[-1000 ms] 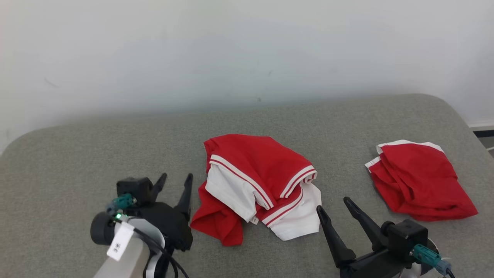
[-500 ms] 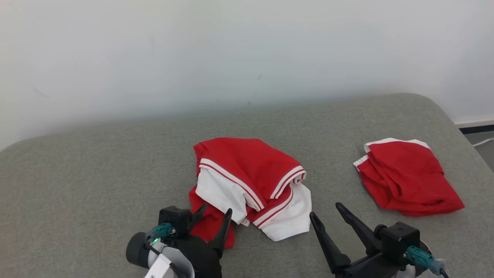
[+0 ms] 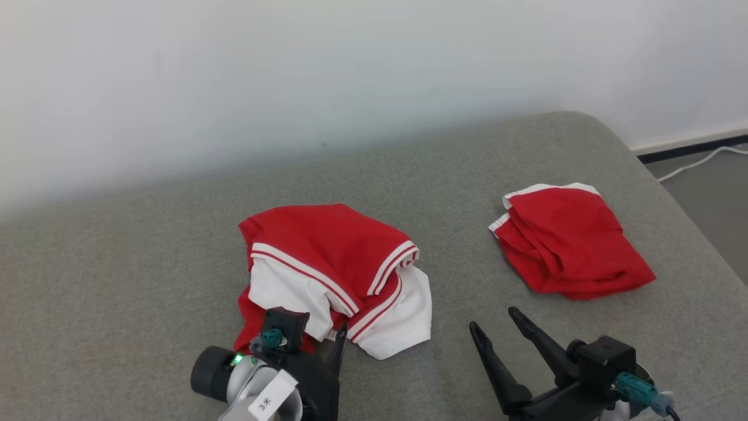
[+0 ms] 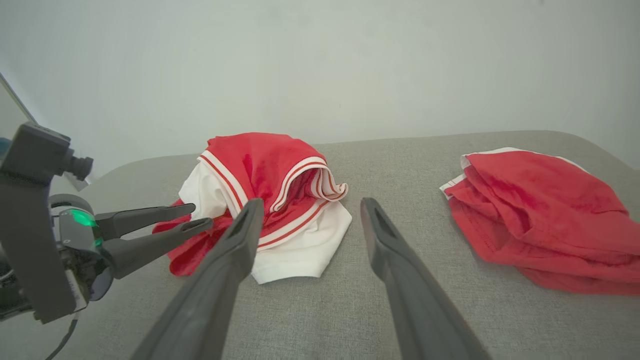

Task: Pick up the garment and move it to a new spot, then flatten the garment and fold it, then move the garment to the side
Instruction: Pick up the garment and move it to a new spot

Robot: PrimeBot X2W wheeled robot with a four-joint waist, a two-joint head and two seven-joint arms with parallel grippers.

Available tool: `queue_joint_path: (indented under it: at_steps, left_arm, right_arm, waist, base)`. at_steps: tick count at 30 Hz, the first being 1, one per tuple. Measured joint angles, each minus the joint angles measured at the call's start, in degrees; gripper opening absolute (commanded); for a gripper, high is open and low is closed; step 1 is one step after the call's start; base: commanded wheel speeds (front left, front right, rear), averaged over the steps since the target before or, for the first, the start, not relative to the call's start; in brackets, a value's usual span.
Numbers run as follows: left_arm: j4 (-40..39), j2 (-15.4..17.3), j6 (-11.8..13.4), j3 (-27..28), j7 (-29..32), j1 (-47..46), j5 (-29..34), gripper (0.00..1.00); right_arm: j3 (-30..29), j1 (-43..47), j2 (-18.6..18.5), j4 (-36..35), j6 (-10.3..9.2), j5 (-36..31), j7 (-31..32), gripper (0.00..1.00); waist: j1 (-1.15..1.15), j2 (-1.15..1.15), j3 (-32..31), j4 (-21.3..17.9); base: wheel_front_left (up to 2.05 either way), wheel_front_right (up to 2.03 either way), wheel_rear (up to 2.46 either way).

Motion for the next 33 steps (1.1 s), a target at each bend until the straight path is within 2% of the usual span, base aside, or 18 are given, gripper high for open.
queue_joint_path:
  at_steps: [5,6,8,18,23,28,33]
  left_arm:
    - [2.19,-0.04,0.86,-0.38,1.35,-1.72,1.01,1.0]
    - [2.45,-0.09,0.87,-0.35,1.37,-1.88,1.01,0.78]
    - [2.75,-0.16,1.08,-0.31,1.37,-1.98,1.01,0.0]
    - [1.67,-0.63,1.8,2.53,-0.92,-4.36,-0.01,0.0]
    - [-2.33,-0.67,1.85,4.61,-3.59,-10.03,-0.02,0.0]
    - [-6.71,-1.0,1.83,5.24,-4.87,-16.82,0.3,0.0]
    - [-9.69,-1.71,1.18,4.02,-5.32,-19.67,0.38,0.0]
  right_arm:
    - [-0.79,0.01,-0.11,0.01,-0.01,0.0,-0.49,1.0]
    - [-0.79,0.01,-0.1,0.02,-0.02,0.0,-0.51,1.0]
    - [-1.0,0.01,-0.1,0.01,-0.26,0.0,-0.59,1.0]
    - [-1.27,0.02,-0.13,0.25,-0.33,0.0,-1.33,1.0]
    - [-0.44,-0.27,0.09,0.78,-0.33,0.0,-1.31,1.0]
    - [0.87,-1.69,0.37,2.02,-0.23,-0.01,-1.22,1.0]
    - [1.64,-2.19,0.78,2.64,0.01,-0.01,-1.16,1.0]
  waist:
    - [0.0,0.0,1.14,-1.26]
    - [0.0,0.0,1.29,-1.35]
    - [0.0,0.0,1.47,-1.34]
    - [0.0,0.0,1.39,1.24]
    - [0.0,0.0,1.07,2.13]
    - [0.0,0.0,0.69,1.85]
    - [0.0,0.0,0.31,0.44]
  base:
    - [0.0,0.0,0.0]
    - [0.0,0.0,0.0]
    - [0.0,0.0,0.0]
    - [0.0,0.0,0.0]
    - [0.0,0.0,0.0]
    - [0.0,0.0,0.0]
    - [0.0,0.0,0.0]
